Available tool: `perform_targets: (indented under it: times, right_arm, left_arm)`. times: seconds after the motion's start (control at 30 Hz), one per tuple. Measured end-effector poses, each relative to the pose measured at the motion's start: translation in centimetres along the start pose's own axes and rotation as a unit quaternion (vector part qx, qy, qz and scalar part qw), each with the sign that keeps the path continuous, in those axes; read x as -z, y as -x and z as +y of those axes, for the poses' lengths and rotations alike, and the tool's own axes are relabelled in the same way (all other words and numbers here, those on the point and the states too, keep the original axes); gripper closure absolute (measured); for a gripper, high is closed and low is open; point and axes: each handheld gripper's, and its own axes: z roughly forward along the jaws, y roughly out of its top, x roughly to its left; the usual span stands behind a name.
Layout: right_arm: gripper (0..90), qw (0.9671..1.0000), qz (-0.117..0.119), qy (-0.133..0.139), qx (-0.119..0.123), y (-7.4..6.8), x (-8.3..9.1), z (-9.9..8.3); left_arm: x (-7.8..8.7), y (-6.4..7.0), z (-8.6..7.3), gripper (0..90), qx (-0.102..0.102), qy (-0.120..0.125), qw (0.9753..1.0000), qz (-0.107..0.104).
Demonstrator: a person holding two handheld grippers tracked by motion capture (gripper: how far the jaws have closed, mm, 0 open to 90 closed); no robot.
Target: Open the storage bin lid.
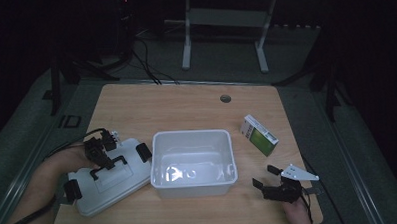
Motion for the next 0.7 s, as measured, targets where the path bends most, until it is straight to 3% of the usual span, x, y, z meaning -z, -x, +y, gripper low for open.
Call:
perform_targets:
  times: [0.2,0.53,0.6,0.63,0.7]
  right_arm:
    - [13.6,1.0,0.001,0.001,-0.002,0.04,0.02,-0.01]
    - [13.5,1.0,0.0,0.002,-0.002,0.03,0.08,0.01]
    - [13.6,1.0,0.0,0.003,-0.003,0.05,0.1,0.0]
    - [13.5,1.0,0.0,0.003,-0.003,0.05,0.11,0.0]
    - [13.5,1.0,-0.001,0.003,-0.003,0.08,0.12,-0.03]
  left_arm:
    - [-0.58,0.09,0.59,83.7,-0.003,-0.006,1.0,-0.004]
    - [-0.68,-0.03,0.64,83.2,0.005,0.01,0.9999,-0.011]
    - [-0.61,0.0,0.61,72.1,0.01,0.01,0.9997,-0.02]
    - [-0.53,0.18,0.6,72.1,0.002,0.013,0.9999,-0.01]
    - [-0.29,0.25,0.57,63.3,0.014,0.018,0.9997,-0.006]
